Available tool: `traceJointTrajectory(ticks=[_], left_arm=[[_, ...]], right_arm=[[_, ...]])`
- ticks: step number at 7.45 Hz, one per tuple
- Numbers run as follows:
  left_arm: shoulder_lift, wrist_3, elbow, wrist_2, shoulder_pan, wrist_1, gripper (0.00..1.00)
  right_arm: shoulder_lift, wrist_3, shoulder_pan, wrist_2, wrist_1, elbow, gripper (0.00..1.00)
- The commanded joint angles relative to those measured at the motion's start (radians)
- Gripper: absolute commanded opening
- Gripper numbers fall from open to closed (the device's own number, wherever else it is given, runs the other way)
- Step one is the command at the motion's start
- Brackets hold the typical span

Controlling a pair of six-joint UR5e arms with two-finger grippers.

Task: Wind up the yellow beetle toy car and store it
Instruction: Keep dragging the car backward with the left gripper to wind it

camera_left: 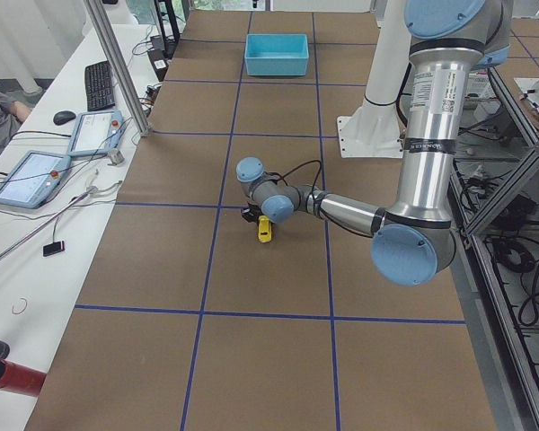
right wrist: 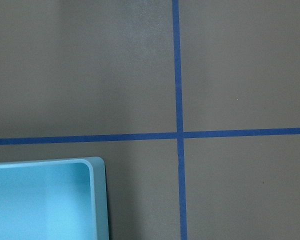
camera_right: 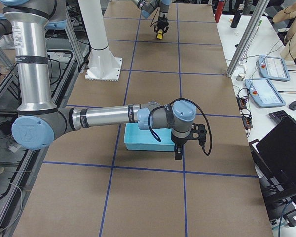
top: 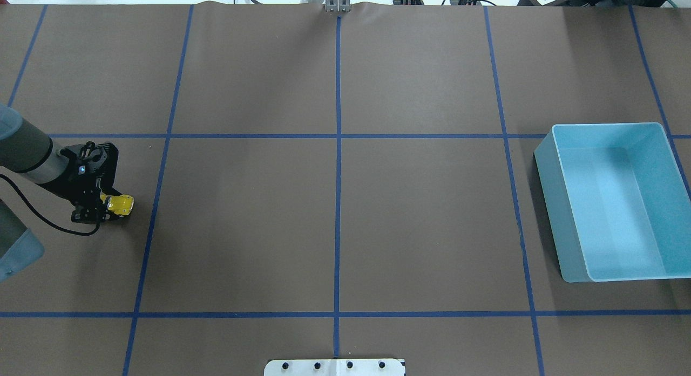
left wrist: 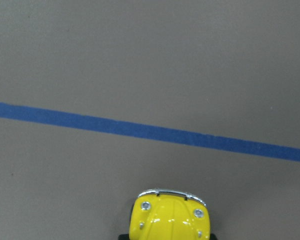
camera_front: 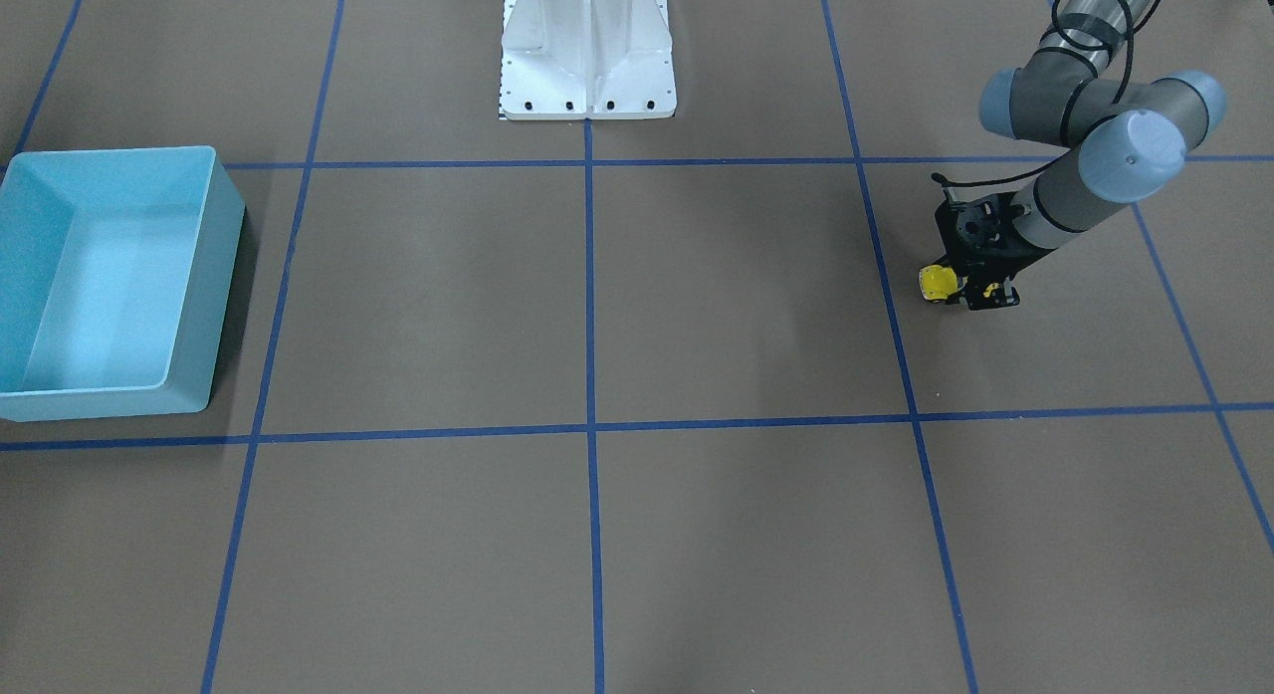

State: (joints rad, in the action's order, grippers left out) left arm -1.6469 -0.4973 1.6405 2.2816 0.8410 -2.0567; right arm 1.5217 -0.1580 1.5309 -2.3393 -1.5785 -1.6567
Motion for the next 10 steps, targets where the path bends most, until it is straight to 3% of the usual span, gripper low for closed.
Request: traceJointTrajectory(ticks=[1, 8, 9, 10], left_arm=[[0.006, -0.001, -0.021, 0.021, 0.006, -0.025, 0.0], [0.015, -0.009, -0.039, 0.022, 0.021, -0.062, 0.0], [0.015, -0.01, -0.039, 0.024, 0.021, -0.062, 0.67], [0.015, -0.01, -0.038, 0.026, 0.021, -0.08, 1.0]], right_arm=[[0.0, 0.0, 0.0, 0.0, 0.0, 0.0, 1.0], [-0.012, 0.0, -0.002, 0.0, -0.002, 0.011, 1.0], [-0.014, 0.0, -0.002, 0.0, -0.002, 0.011, 1.0], [-0.014, 0.0, -0.002, 0.0, -0.002, 0.012, 1.0]])
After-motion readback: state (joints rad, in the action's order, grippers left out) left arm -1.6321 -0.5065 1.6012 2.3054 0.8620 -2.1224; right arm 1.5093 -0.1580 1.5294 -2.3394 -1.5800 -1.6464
